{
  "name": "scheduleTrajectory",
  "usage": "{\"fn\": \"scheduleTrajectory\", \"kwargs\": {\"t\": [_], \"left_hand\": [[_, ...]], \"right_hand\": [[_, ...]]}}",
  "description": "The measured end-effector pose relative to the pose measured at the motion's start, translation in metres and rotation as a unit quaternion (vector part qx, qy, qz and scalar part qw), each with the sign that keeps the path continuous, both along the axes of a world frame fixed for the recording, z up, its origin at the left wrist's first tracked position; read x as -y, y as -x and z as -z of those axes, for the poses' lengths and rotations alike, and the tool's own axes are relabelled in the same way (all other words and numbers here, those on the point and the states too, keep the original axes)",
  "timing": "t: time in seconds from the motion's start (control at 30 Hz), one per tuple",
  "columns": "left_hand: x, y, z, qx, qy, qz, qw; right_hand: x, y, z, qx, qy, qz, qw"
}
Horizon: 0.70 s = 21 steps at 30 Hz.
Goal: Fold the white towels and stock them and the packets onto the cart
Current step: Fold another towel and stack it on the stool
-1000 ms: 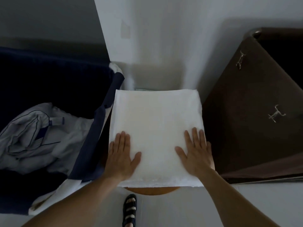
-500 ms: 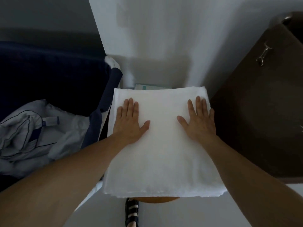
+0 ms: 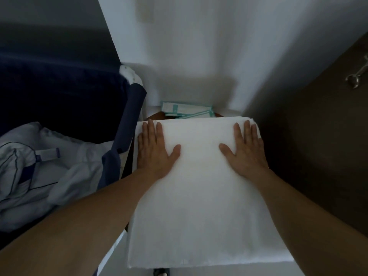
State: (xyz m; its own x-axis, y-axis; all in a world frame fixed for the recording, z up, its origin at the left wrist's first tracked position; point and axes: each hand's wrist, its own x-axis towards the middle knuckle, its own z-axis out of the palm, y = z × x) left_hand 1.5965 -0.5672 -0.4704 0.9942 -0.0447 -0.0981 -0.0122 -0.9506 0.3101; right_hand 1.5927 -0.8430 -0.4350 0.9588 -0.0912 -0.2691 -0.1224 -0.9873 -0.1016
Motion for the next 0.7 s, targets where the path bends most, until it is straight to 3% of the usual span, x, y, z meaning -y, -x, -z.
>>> {"fn": "scheduleTrajectory", "kwargs": {"t": [0.2,0.43,0.7], "left_hand": [[-0.005,0.039,-0.014,-0.010,-0.004,0.043,0.999],[0.011,0.118,-0.032,-0.105,-0.035,0.063,0.992],[0.014,0.187,-0.035,-0.125,-0.072,0.064,0.987]], "right_hand": [[-0.014,0.060,-0.011,-0.014,0.033,-0.024,0.999],[-0.023,0.120,-0.033,-0.074,0.049,-0.071,0.994],[-0.025,0.186,-0.035,-0.076,0.057,-0.070,0.993]]}}
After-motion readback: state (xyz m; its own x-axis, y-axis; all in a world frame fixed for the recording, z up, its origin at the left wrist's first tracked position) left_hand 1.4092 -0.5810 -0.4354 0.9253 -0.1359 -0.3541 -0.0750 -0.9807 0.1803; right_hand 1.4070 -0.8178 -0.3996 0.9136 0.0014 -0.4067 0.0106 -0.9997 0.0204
